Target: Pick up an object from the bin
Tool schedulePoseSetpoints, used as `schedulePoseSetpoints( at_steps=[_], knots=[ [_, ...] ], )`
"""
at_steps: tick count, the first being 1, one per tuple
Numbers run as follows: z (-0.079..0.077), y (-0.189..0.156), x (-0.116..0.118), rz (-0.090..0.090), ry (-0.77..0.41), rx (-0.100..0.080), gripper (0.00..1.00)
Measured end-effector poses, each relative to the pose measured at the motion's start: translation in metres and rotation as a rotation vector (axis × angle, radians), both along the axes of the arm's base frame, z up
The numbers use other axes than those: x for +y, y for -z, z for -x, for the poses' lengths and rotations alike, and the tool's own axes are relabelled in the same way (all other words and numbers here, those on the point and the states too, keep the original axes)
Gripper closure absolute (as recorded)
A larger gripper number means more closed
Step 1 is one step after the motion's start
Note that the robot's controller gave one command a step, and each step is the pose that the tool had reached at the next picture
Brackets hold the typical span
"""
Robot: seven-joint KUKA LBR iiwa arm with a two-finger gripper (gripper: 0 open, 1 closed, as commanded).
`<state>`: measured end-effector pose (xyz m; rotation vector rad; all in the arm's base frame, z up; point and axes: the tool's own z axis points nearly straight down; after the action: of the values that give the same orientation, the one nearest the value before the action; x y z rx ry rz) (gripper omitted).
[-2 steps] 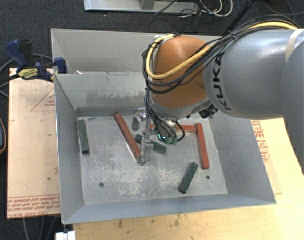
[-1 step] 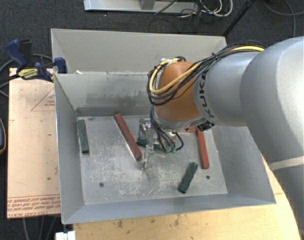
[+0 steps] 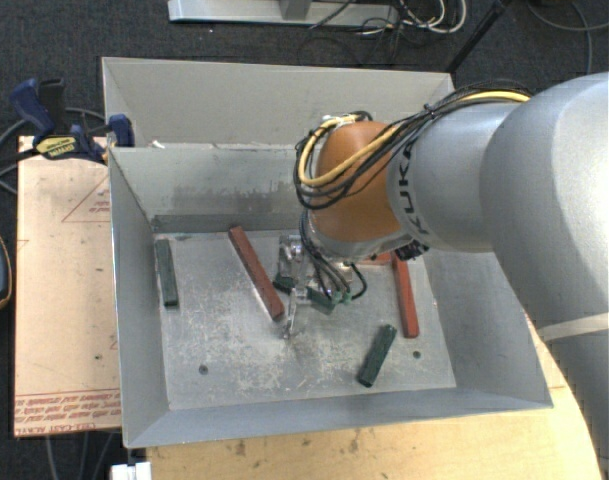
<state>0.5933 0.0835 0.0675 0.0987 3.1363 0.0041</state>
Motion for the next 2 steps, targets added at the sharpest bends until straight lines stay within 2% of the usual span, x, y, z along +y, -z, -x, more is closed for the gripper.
schedulePoseSetpoints(
  at_steps=[2],
  knots=[
    [-0.0018,-0.0015,0.0011,0.0,0.002,0.001,0.0]
  ],
)
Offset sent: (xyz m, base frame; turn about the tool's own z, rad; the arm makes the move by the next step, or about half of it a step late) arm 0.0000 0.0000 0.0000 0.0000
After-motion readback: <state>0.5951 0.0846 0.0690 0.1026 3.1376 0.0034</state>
